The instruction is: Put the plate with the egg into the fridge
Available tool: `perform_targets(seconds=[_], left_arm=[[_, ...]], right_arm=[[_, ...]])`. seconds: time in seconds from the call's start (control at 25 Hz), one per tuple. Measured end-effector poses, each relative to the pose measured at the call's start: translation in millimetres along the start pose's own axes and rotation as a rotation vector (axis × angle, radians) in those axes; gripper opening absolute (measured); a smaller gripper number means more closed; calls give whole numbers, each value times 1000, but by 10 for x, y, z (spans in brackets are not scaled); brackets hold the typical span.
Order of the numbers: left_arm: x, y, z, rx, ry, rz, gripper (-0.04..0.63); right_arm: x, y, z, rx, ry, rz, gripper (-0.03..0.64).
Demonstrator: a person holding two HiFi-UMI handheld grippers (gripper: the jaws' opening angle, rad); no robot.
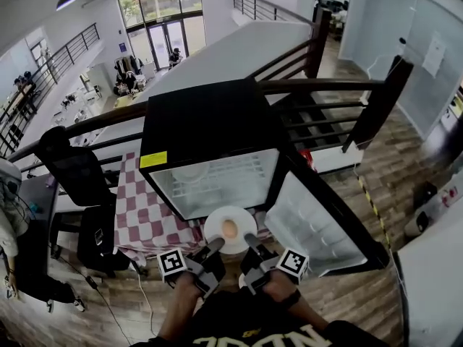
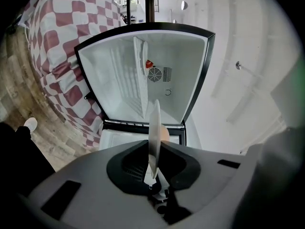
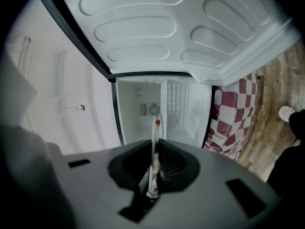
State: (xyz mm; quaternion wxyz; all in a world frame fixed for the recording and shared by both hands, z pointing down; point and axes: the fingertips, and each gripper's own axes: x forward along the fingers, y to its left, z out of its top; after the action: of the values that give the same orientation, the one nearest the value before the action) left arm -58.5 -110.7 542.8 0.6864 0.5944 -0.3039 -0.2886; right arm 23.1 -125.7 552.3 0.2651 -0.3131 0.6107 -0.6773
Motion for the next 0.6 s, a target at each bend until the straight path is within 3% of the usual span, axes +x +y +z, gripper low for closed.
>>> perform_targets(seconds=[0.2, 0.4, 0.6], left_arm=[[173, 24, 21, 0, -7, 6, 48], [327, 94, 87, -35, -3, 4, 48], [493, 132, 347, -64, 8, -10, 48]], right_arm=[[33, -2, 168, -13, 3, -15, 31], [148, -32, 327, -103, -43, -32, 31], [360, -69, 447, -150, -75, -96, 31]])
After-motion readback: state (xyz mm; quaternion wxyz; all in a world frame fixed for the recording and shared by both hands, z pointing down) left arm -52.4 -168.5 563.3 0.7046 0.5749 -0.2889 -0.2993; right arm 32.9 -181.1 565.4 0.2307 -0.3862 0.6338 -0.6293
